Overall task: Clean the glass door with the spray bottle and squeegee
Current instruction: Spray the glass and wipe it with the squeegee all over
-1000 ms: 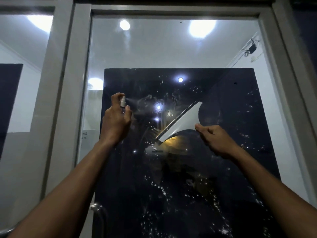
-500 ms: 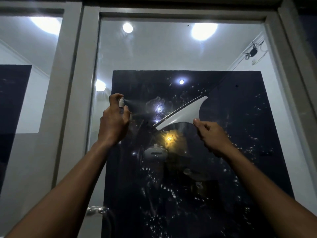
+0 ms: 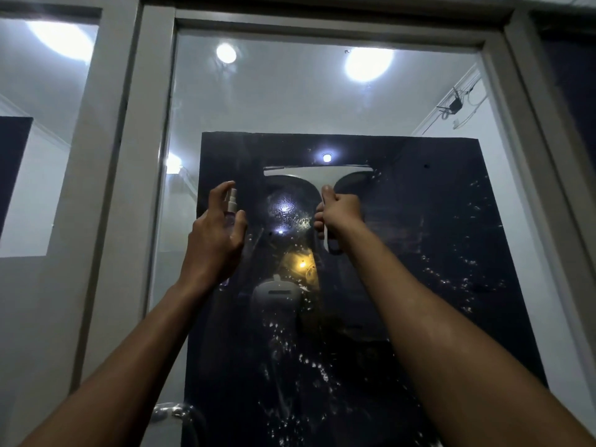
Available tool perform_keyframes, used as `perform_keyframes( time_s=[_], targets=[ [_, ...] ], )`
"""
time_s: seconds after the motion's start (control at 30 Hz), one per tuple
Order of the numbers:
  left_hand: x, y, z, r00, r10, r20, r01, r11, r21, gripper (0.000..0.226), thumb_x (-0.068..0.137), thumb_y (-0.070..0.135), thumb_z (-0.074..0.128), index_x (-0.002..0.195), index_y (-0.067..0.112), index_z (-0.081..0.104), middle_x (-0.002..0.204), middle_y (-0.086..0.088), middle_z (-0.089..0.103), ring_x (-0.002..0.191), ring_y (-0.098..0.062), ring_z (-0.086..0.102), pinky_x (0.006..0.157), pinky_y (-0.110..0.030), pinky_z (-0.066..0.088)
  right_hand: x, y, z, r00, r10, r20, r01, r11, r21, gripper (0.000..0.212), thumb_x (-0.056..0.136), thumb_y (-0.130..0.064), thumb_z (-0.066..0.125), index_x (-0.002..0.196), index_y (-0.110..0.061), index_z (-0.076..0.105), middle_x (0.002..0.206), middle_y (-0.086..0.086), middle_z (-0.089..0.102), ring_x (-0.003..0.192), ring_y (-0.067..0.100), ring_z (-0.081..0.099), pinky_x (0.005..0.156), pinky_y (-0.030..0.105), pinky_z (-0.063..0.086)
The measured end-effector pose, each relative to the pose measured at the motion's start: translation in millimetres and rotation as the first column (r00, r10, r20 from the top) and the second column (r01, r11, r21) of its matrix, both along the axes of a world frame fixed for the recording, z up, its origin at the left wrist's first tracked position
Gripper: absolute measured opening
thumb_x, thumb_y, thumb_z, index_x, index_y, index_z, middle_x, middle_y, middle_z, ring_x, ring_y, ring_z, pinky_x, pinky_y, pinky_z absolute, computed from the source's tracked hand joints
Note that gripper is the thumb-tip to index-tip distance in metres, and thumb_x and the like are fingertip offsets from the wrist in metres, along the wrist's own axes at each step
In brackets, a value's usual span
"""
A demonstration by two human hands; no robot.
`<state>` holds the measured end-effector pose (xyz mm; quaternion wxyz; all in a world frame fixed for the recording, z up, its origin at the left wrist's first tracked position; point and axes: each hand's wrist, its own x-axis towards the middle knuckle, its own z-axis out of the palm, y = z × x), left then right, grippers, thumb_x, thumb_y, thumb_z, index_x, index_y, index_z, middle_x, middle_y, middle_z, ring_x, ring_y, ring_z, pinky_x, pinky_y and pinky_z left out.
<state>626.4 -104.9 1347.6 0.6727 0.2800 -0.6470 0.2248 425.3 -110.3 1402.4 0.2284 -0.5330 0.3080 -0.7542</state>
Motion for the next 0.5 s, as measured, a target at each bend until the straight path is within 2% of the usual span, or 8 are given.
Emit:
perform_keyframes(
  time_s=[0.07,0.13,0.23,0.3,0.4,0.5],
  targets=[
    [0,-3,-4,1.0,-0.01,0.011,0.01,1.0,-0.002,0.049,0.102,0.026,0.054,0.148,0.027,0.036,0.107,-0.012,0.066,0.082,-0.029,0.062,0.071,-0.036,0.047,-4,-2,-17,0.993,-0.107,-0.058,0.108,0.994,0.021,0.05,0.104,-0.043,0.049,0.066,-0.01,0.055,0.051,0.005,0.052,0.037,0.016,0.046,0.04,0.024,0.037],
    [0,-5,-8,1.0,-0.015,0.014,0.015,1.0,0.001,0.049,0.102,0.026,0.055,0.148,0.027,0.036,0.108,-0.01,0.065,0.08,-0.024,0.06,0.07,-0.032,0.044,-12,-3,-41,0.984,-0.145,-0.106,0.149,0.988,0.032,0.051,0.104,-0.044,0.049,0.066,-0.011,0.057,0.049,0.003,0.053,0.037,0.014,0.048,0.039,0.024,0.038],
    [-3,-7,-15,0.999,-0.027,0.019,0.027,1.0,0.007,0.049,0.102,0.026,0.056,0.147,0.027,0.037,0.103,-0.005,0.062,0.078,-0.021,0.06,0.064,-0.024,0.043,-27,-2,-80,0.967,-0.162,-0.199,0.18,0.981,0.073,0.051,0.104,-0.045,0.047,0.067,-0.011,0.059,0.048,0.0,0.054,0.041,0.014,0.051,0.049,0.03,0.043],
    [-7,-7,-18,0.999,-0.044,0.009,0.044,0.999,0.018,0.049,0.102,0.026,0.056,0.147,0.027,0.037,0.102,-0.004,0.062,0.079,-0.022,0.061,0.067,-0.029,0.047,-34,-4,-104,0.952,-0.201,-0.232,0.227,0.969,0.094,0.053,0.103,-0.046,0.048,0.067,-0.01,0.06,0.049,0.0,0.057,0.043,0.015,0.054,0.053,0.032,0.045],
    [-13,-5,-24,0.997,-0.073,-0.003,0.073,0.997,0.041,0.048,0.102,0.027,0.057,0.146,0.028,0.037,0.103,-0.007,0.064,0.08,-0.025,0.063,0.071,-0.037,0.049,-40,-5,-131,0.941,-0.243,-0.236,0.274,0.956,0.108,0.055,0.103,-0.047,0.049,0.065,-0.009,0.061,0.044,-0.002,0.057,0.039,0.011,0.054,0.046,0.026,0.046],
    [-17,-2,-26,0.996,-0.084,0.007,0.083,0.995,0.057,0.048,0.102,0.027,0.057,0.146,0.028,0.038,0.104,-0.008,0.065,0.082,-0.026,0.064,0.073,-0.038,0.052,-43,-3,-137,0.925,-0.276,-0.26,0.296,0.954,0.041,0.055,0.103,-0.048,0.047,0.063,-0.013,0.061,0.043,-0.004,0.057,0.04,0.009,0.056,0.046,0.027,0.048]
  ],
)
